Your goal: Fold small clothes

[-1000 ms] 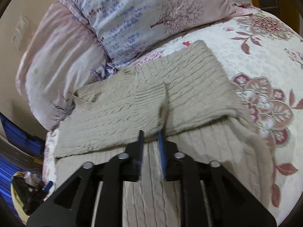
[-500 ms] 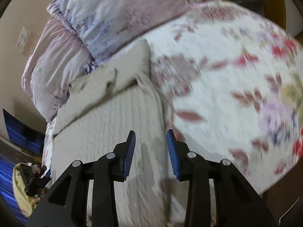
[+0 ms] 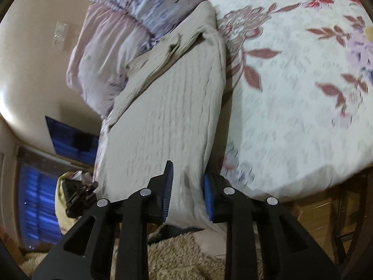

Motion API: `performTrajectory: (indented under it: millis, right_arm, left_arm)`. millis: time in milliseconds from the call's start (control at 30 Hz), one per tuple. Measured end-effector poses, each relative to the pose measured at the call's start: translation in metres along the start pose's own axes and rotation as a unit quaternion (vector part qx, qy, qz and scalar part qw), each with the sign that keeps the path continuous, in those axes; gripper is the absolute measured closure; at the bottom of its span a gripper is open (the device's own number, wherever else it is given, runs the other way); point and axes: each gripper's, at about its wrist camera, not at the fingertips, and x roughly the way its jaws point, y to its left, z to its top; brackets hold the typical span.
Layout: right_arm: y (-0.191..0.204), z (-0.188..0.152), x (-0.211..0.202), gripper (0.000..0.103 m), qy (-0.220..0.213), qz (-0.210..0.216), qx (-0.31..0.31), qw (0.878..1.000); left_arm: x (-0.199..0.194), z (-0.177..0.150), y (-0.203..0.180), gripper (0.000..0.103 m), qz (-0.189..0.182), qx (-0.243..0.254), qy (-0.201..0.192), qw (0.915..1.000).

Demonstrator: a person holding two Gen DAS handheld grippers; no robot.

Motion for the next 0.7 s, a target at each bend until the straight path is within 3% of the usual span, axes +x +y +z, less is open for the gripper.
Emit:
performTrajectory:
  millis: [200, 300, 367, 567, 700]
  right_arm:
    - [0.011, -0.016, 0.002, 0.079, 0.034, -0.013, -0.026, 0.999]
    - [0.021, -0.021, 0.012, 0.094, 0.062, -0.038, -0.050, 0.996]
    - [0.027, -0.019, 0.014, 0.095, 0.056, -0.051, -0.064, 0.995]
    - [0.051, -0.004, -0.014, 0.095, -0.058, -0.049, -0.124, 0.989]
    - [0.076, 0.009, -0.024, 0.095, -0.131, -0.093, -0.187, 0.969]
  left_arm:
    - [0.006, -0.006, -0.007, 0.073, -0.001, 0.012, 0.031, 0.9994]
    - [0.008, -0.006, -0.009, 0.090, 0.005, 0.022, 0.034, 0.9992]
    - [0.008, -0.003, -0.008, 0.095, 0.007, 0.020, 0.032, 0.9993]
    - [-0.003, 0.009, -0.008, 0.097, 0.021, 0.023, -0.003, 0.9995]
    - [-0.011, 0.022, -0.018, 0.097, 0.048, 0.046, -0.028, 0.9974]
